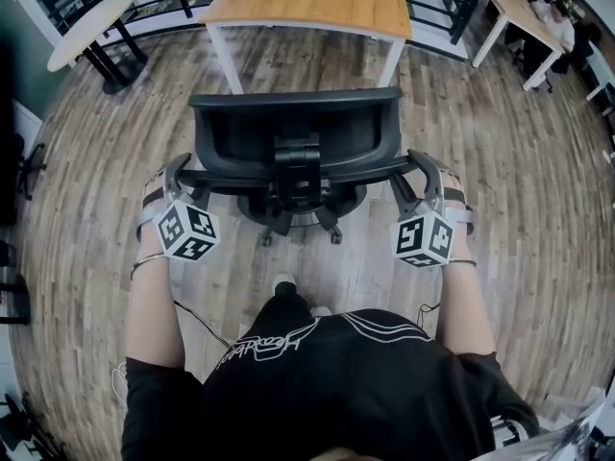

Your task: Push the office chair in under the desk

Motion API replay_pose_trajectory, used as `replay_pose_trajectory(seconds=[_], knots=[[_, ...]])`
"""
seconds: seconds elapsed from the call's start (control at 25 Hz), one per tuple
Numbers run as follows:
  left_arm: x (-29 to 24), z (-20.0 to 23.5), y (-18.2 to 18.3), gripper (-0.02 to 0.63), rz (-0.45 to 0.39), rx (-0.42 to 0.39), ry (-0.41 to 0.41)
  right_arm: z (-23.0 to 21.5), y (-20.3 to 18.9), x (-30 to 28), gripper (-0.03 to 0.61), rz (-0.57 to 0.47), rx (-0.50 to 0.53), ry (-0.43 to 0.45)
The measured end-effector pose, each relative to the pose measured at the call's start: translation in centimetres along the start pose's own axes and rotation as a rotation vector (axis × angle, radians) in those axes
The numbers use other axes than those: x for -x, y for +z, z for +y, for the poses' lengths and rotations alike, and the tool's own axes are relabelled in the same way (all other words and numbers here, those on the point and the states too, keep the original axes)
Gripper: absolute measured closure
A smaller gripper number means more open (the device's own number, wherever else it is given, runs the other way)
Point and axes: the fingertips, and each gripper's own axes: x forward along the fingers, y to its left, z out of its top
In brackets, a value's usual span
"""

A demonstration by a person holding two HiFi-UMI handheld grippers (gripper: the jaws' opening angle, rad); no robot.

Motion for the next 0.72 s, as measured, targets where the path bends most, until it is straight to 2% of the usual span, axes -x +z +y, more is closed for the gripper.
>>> replay_pose_trajectory(seconds=[0.72], knots=[[-10.3, 7.2, 0.1, 0.376, -0.045, -0.04, -0.029, -2.7, 2.3, -8.7, 0.327, 0.097, -0.02, -0.045]])
